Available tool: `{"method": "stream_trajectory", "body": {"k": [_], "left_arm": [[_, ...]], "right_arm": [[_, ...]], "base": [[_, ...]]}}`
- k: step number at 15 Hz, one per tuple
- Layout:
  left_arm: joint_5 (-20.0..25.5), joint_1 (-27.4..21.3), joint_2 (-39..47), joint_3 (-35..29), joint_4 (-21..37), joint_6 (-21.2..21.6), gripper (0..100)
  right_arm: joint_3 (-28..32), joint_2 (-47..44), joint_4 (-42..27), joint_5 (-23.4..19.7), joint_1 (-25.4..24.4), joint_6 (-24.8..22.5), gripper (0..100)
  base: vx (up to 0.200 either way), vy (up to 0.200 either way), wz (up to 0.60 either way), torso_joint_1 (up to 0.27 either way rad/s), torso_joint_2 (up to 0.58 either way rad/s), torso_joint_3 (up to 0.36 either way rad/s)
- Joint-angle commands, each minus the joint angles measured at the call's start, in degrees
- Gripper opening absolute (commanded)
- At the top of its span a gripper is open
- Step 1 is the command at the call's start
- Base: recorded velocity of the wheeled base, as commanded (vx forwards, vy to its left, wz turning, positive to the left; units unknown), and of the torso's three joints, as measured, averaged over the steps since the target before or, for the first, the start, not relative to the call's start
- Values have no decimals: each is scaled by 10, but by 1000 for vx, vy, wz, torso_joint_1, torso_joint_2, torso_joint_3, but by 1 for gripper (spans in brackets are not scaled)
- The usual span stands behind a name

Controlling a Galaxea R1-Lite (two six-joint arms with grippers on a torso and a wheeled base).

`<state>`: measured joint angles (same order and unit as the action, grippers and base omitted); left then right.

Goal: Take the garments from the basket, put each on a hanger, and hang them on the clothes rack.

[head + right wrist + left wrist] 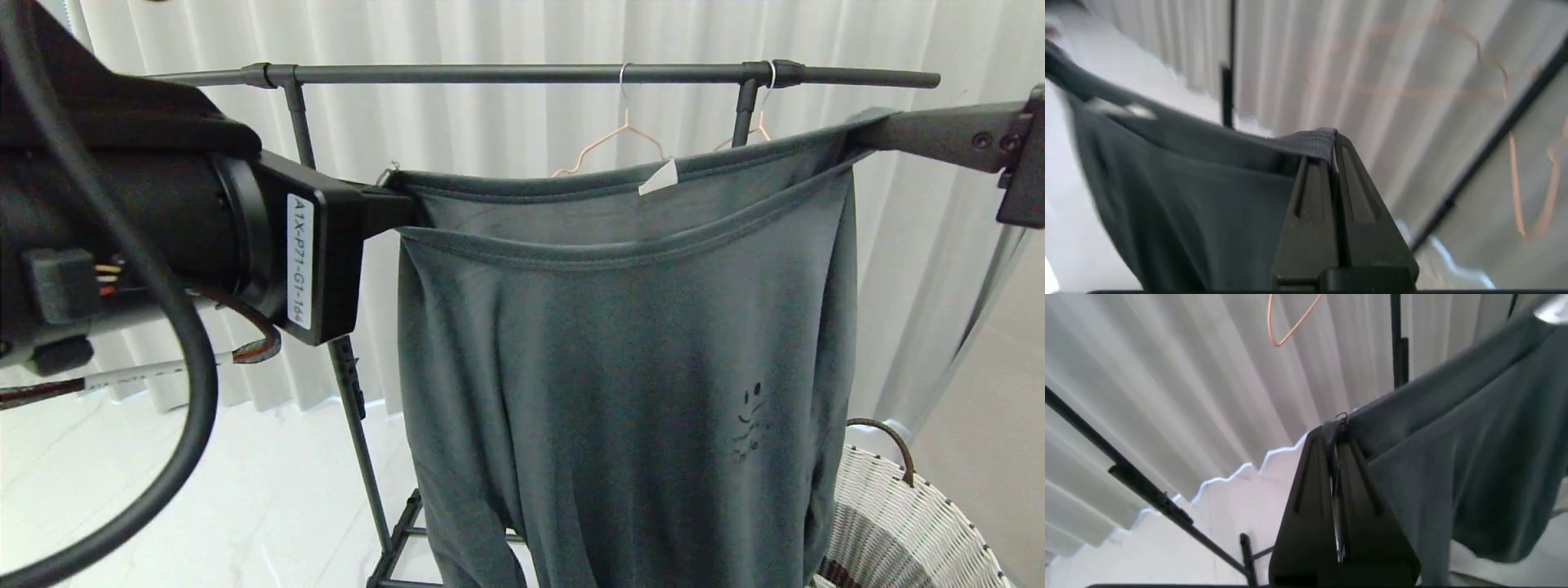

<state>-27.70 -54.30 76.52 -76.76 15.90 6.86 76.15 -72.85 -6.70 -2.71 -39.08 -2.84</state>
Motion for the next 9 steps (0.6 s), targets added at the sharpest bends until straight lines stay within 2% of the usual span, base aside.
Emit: {"method": "stream_trajectory", "body": {"k": [1, 3, 6, 8, 9], "left_arm": [[0, 0, -16, 14, -1, 3, 0], [3, 0, -12, 10, -24, 3, 0], [4, 0, 17, 1, -97, 5, 0], [5, 1, 40, -13, -109, 3, 0], [4, 1, 54, -22, -121, 2, 0]], "right_arm": [[19, 3, -30, -1, 25, -7, 0], [39, 37, -119, -20, 35, -6, 0], [42, 92, -212, -130, 32, -6, 0], [39, 114, -243, -193, 20, -6, 0], [37, 124, -260, -228, -2, -6, 0]], "base": [[0, 0, 0, 0, 0, 0], [0, 0, 0, 0, 0, 0], [0, 0, 0, 0, 0, 0], [0, 0, 0, 0, 0, 0], [0, 0, 0, 0, 0, 0]]}}
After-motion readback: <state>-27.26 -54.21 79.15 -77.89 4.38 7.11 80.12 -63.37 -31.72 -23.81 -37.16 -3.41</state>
